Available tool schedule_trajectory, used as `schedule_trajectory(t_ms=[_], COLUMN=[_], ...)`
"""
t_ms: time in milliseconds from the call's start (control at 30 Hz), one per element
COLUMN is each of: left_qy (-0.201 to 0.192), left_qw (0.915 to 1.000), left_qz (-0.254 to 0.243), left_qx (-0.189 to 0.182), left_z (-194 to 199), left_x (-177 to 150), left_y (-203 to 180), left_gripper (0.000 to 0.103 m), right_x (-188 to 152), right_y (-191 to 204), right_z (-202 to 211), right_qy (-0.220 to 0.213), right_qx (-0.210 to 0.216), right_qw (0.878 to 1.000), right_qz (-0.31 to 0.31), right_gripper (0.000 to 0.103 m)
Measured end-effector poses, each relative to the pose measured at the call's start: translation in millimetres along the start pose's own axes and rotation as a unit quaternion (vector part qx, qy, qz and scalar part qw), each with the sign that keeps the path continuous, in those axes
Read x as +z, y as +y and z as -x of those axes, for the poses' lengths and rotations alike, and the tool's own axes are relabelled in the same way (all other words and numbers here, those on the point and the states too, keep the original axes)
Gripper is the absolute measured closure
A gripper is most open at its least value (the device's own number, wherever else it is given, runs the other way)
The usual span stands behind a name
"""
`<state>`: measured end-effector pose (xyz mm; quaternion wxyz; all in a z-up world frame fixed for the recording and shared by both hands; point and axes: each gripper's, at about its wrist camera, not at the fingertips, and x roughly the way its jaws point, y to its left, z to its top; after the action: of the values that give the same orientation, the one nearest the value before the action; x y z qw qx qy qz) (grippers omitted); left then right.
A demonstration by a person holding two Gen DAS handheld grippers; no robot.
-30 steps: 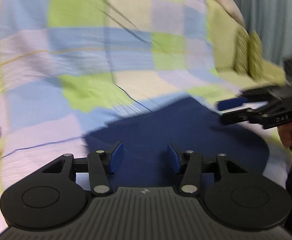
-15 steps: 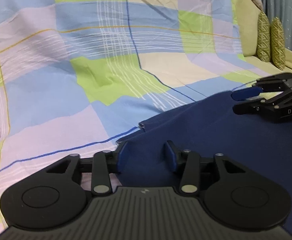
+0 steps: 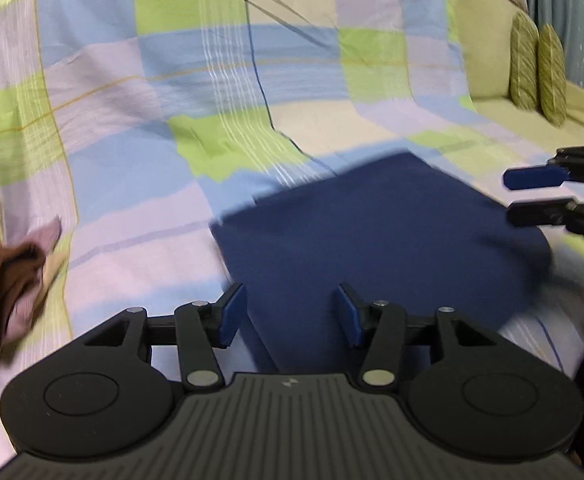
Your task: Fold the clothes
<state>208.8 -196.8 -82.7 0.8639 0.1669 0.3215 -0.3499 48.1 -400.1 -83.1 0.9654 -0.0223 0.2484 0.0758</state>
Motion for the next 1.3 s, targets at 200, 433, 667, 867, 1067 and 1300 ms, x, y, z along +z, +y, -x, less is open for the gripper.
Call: schedule_trajectory(t_ms=[200, 433, 667, 867, 1067, 1300], left_qy=[0.002, 0.005, 0.002, -0.005, -0.024, -0.045], left_qw=[0.9995, 0.9985, 0.9979, 0.9958, 0.9875, 0.9635], left_qz=[-0.002, -0.023, -0.035, -0.07, -0.146, -0.259], left_qx=[0.031, 0.048, 0.055, 0.059, 0.054, 0.051], left_z=[8.0, 12.8, 19.2, 38.7, 55.5, 46.1], left_x=[-6.7, -9.8, -15.2, -26.9, -54.3, -66.9], left_y=[-16.3, -30.2, -36.4, -43.9, -62.0, -89.0], left_gripper=[0.049, 0.049, 0.049, 0.047, 0.046, 0.045], right_x=[-30.0, -26.0, -30.4, -34.2, -44.2, -65.2], right_y=[23.2, 30.7, 38.1, 50.5, 57.5, 58.9], right_z=[-5.4, 3.2, 5.0, 13.2, 28.7, 33.7], right_qy=[0.052, 0.069, 0.088, 0.098, 0.111, 0.119], right_qx=[-0.036, -0.045, -0.059, -0.064, -0.069, -0.074], right_qw=[0.998, 0.997, 0.994, 0.992, 0.991, 0.99], right_qz=[0.004, 0.004, 0.015, 0.039, 0.033, 0.016], right_gripper=[0.061, 0.06, 0.053, 0.04, 0.038, 0.031])
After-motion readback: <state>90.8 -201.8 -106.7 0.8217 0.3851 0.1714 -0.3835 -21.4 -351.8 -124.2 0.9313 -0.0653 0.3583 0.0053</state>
